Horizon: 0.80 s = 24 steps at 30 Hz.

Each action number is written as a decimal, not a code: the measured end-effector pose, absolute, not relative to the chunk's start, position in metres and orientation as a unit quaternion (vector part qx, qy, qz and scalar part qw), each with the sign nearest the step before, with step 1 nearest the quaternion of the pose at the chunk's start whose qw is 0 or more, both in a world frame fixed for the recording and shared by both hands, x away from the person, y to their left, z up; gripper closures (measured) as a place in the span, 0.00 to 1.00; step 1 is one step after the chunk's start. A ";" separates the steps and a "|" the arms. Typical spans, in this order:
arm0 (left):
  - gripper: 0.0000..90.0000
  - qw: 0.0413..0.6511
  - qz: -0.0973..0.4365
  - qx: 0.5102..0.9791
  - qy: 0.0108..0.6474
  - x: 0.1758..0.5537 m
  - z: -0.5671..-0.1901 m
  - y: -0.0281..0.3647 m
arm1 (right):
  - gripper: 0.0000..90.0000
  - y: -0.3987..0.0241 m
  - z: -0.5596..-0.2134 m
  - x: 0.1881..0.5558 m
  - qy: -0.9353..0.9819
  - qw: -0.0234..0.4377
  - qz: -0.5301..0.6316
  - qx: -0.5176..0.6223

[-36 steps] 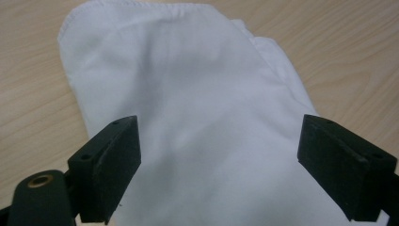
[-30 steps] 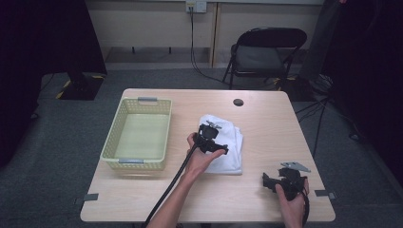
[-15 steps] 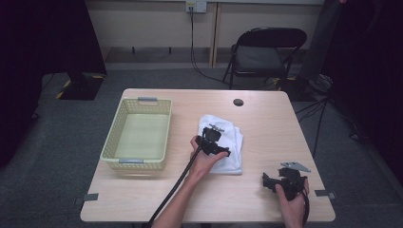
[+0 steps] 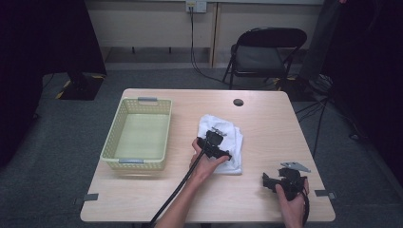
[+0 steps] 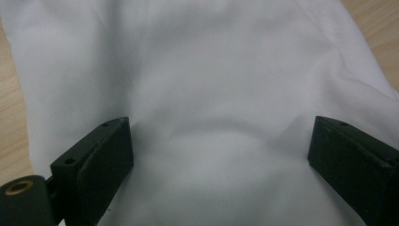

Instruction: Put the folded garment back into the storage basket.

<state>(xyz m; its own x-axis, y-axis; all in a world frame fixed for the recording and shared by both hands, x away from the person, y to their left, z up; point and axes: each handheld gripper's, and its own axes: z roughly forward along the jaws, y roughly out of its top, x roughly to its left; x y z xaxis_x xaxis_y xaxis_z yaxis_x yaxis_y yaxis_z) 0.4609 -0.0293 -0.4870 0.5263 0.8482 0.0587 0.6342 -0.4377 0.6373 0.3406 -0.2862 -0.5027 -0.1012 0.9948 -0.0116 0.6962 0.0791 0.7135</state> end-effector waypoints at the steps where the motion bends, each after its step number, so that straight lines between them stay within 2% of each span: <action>1: 0.05 0.282 0.192 0.826 0.448 0.461 -0.487 -0.029 | 0.00 -0.286 -0.503 0.341 0.686 0.263 0.284 0.616; 6: 0.04 0.292 0.178 0.823 0.453 0.463 -0.489 -0.026 | 0.00 -0.286 -0.503 0.341 0.687 0.263 0.284 0.616; 10: 0.10 0.297 0.165 0.825 0.451 0.463 -0.488 -0.024 | 0.00 -0.286 -0.503 0.341 0.687 0.263 0.284 0.616; 15: 0.12 0.300 0.163 0.826 0.448 0.463 -0.488 -0.023 | 0.00 -0.286 -0.503 0.341 0.687 0.263 0.284 0.616; 22: 0.24 0.307 0.160 0.827 0.444 0.461 -0.486 -0.022 | 0.00 -0.286 -0.503 0.341 0.687 0.263 0.284 0.616; 24: 0.33 0.313 0.162 0.825 0.443 0.461 -0.485 -0.020 | 0.00 -0.286 -0.503 0.341 0.687 0.263 0.284 0.616</action>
